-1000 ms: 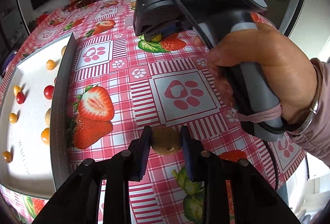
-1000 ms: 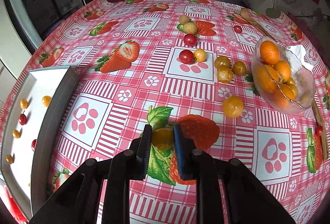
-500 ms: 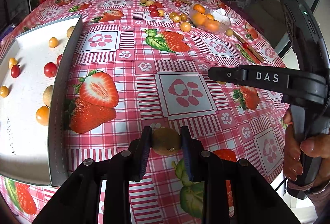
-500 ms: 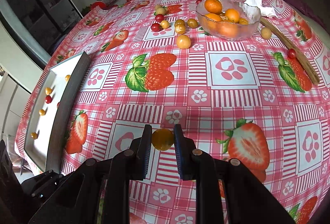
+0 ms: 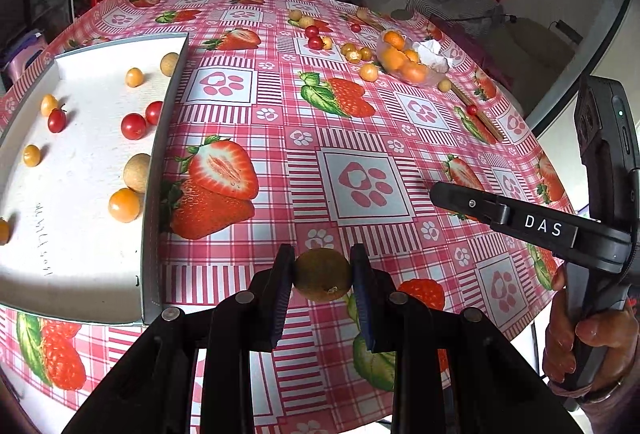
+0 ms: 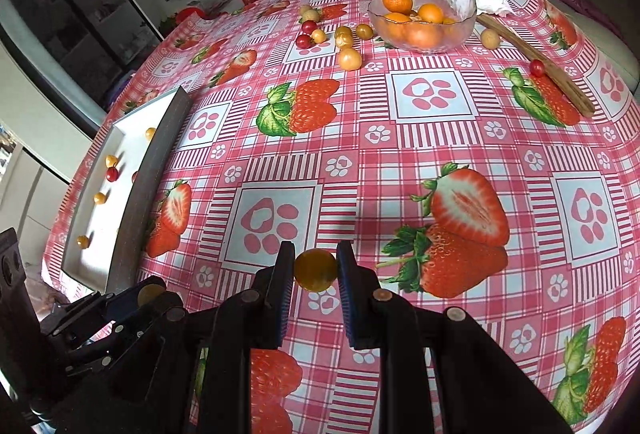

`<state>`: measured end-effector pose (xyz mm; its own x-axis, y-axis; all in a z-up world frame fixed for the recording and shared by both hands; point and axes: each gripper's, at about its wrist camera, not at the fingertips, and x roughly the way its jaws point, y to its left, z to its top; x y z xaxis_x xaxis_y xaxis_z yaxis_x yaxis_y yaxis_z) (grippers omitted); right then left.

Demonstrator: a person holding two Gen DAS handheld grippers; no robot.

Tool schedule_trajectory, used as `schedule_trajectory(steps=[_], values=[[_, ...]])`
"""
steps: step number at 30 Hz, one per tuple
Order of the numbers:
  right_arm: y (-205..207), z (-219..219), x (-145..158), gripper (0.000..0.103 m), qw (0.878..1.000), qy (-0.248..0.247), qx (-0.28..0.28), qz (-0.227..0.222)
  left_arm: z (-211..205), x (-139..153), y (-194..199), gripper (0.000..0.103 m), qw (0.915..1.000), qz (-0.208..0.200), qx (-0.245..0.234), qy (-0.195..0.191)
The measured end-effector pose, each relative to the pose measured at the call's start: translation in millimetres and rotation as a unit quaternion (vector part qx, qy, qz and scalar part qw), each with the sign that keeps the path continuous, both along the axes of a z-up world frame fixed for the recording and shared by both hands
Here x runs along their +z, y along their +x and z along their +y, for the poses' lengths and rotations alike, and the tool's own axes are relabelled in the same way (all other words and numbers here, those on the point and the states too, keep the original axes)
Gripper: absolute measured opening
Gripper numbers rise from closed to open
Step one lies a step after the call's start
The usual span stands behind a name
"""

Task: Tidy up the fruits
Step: 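Carry both fruits into the white tray and open both tools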

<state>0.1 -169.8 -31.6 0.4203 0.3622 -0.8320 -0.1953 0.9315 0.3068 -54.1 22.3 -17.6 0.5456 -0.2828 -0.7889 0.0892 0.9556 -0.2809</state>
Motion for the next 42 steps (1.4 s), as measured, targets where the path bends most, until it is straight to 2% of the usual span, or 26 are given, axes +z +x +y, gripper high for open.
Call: schedule_trajectory(steps=[9,16,22,28,42], values=[[-8,14,10,0.023,1.0,-0.006,0.012,-0.005,30,15,-13,0.03,0.9994,-0.018,0.026,-0.009],[-9,42,23,0.023,0.999,-0.002,0.04,-0.01,77,24,-20,0.03,0.9968,-0.033,0.073,-0.001],[-6,83,32,0.023,0.997,0.006,0.077,-0.012,124,21,-19,0.03,0.9921,-0.036,0.118,0.022],[-2,133,36,0.023,0.993,0.01,0.119,-0.009,154,10,-11,0.03,0.9889,-0.026,0.141,0.041],[23,231,24,0.023,0.982,-0.009,0.188,0.009,180,-6,9,0.03,0.9843,-0.004,0.15,0.093]])
